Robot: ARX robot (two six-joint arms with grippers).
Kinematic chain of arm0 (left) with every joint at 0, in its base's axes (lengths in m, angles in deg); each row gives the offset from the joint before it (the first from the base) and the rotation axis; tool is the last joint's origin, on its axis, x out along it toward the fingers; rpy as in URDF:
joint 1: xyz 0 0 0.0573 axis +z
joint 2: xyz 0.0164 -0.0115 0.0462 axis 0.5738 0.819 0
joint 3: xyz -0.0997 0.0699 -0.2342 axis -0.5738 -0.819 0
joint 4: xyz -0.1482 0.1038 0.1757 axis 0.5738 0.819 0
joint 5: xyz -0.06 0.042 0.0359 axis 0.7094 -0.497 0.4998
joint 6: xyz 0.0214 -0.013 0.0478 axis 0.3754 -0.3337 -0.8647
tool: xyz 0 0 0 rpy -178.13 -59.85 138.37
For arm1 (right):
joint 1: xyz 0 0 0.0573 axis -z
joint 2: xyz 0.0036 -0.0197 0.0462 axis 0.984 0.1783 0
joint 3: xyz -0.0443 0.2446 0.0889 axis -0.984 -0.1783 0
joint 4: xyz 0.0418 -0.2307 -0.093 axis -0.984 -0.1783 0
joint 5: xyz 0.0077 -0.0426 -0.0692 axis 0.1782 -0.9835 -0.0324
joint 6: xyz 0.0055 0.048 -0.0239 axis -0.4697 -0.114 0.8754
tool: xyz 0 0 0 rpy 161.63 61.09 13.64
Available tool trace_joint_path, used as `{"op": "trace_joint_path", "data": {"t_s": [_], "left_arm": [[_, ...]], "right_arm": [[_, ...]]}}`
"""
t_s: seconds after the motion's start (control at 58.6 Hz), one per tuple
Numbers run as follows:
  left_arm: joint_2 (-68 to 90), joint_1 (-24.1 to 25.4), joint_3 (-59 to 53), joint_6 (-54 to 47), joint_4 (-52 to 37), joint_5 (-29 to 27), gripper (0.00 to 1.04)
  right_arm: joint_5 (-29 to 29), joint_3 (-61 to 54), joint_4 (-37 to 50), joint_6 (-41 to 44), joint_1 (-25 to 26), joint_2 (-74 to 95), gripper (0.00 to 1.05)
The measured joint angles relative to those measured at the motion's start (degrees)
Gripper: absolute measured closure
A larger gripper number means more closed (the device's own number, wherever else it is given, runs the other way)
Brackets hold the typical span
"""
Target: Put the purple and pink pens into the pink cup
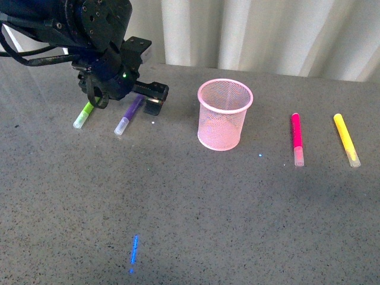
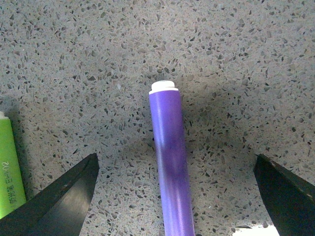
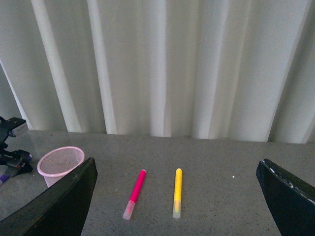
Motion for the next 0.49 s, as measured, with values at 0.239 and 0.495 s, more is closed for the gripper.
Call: {"op": "trace_joint_path", "data": {"t_s": [0.239, 0.495], "left_arm": [[0.02, -1.14, -0.48, 0.96, -0.63, 0.09, 0.59], [-0.22, -1.42, -1.84, 2.29, -2.58, 0.00, 0.92]], "right_arm": [[0.00, 0.00, 0.00, 0.00, 0.00, 0.00, 0.07], [0.00, 0.00, 0.00, 0.00, 0.00, 0.00, 0.07]]}}
